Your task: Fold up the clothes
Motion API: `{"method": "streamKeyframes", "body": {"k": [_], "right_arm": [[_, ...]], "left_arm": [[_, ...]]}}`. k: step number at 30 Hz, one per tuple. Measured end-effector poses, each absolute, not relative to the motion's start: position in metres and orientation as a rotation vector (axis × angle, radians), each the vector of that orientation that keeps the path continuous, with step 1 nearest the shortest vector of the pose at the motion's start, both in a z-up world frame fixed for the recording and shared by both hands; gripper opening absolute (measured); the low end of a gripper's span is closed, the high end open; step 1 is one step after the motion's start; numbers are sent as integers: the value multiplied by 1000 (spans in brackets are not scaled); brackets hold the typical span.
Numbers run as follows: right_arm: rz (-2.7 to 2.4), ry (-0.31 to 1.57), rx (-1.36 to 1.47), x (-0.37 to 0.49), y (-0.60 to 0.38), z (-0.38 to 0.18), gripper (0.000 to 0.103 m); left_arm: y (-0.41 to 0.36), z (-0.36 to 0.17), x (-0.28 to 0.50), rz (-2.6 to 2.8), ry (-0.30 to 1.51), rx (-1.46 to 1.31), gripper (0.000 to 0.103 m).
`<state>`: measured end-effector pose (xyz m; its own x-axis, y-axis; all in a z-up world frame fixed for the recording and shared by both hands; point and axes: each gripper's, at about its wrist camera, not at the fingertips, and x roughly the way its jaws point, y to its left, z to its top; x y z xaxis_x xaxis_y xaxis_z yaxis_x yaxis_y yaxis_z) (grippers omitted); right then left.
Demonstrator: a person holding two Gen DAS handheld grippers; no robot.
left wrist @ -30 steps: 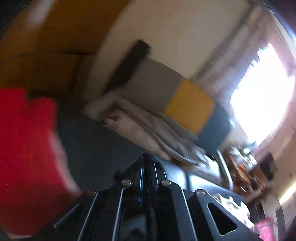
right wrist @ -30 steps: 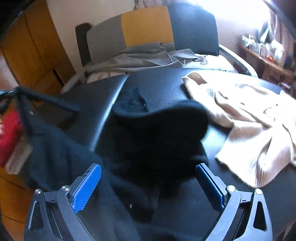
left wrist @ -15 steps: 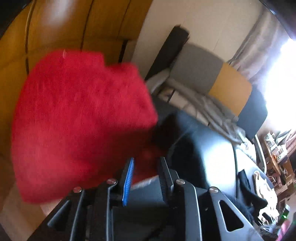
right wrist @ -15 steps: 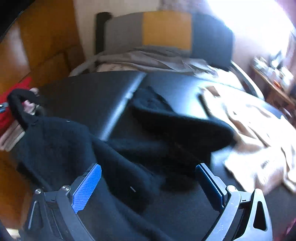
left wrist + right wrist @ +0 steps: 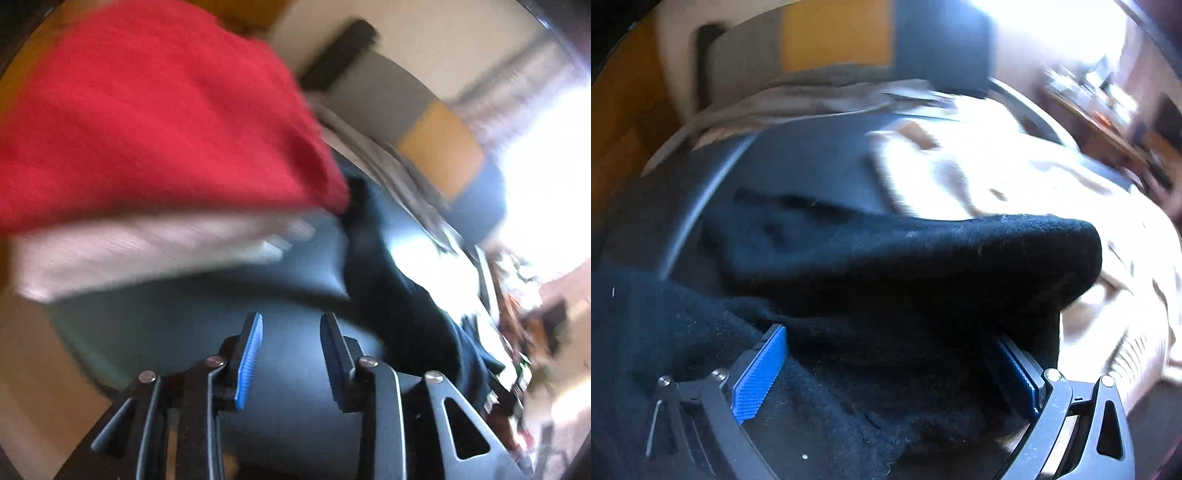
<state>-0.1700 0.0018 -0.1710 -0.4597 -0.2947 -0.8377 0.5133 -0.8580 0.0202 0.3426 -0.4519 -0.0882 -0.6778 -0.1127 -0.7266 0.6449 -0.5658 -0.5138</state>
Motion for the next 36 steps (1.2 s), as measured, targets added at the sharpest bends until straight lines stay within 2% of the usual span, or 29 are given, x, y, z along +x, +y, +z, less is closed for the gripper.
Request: {"method": "streamKeyframes", "body": {"k": [2,6,10,14,16,21,24,25,26,27,28,29,31,34,36], "right_arm": [[-2318,302,1303,-178,19,-171,103],[-2247,179,1352,-175,45,-162,103],[-2085,12,1283,-152,58,-138,103],[-1916,68,1245,-133,39,-127,103],[-1846,137,1226,-128,20,-125,103],[-1788,335,1257,-127,-26,-142,103],[-1798,413,1260,-124,-37,-145,103],[-1806,431,1250,-121,-38,-144,103],[-1815,449,1240,-118,-40,-142,103],[-1823,467,1230,-115,-42,-140,96],[-1831,485,1220,-112,-44,-138,84],[-1839,503,1209,-109,-45,-136,77],[-1855,538,1189,-103,-49,-133,45],[-1877,592,1157,-94,-54,-128,32],[-1925,512,1105,-88,-44,-107,30]], "left_arm": [[-439,-89,315,-2351,1149,919,42],[-421,-103,251,-2459,1303,1069,45],[-414,-106,196,-2503,1413,1105,59],[-419,-114,148,-2477,1577,1116,72],[-419,-112,133,-2444,1599,1147,73],[-410,-125,95,-2352,1479,1343,73],[-400,-136,71,-2272,1368,1474,67],[-400,-133,67,-2279,1355,1466,54],[-400,-128,65,-2294,1347,1446,35],[-401,-124,63,-2309,1339,1426,26],[-401,-120,60,-2323,1331,1405,13],[-401,-115,58,-2338,1323,1385,10],[-401,-96,54,-2401,1298,1319,9],[-396,-42,54,-2585,1239,1147,8],[-387,5,82,-2769,1183,971,9]]}}
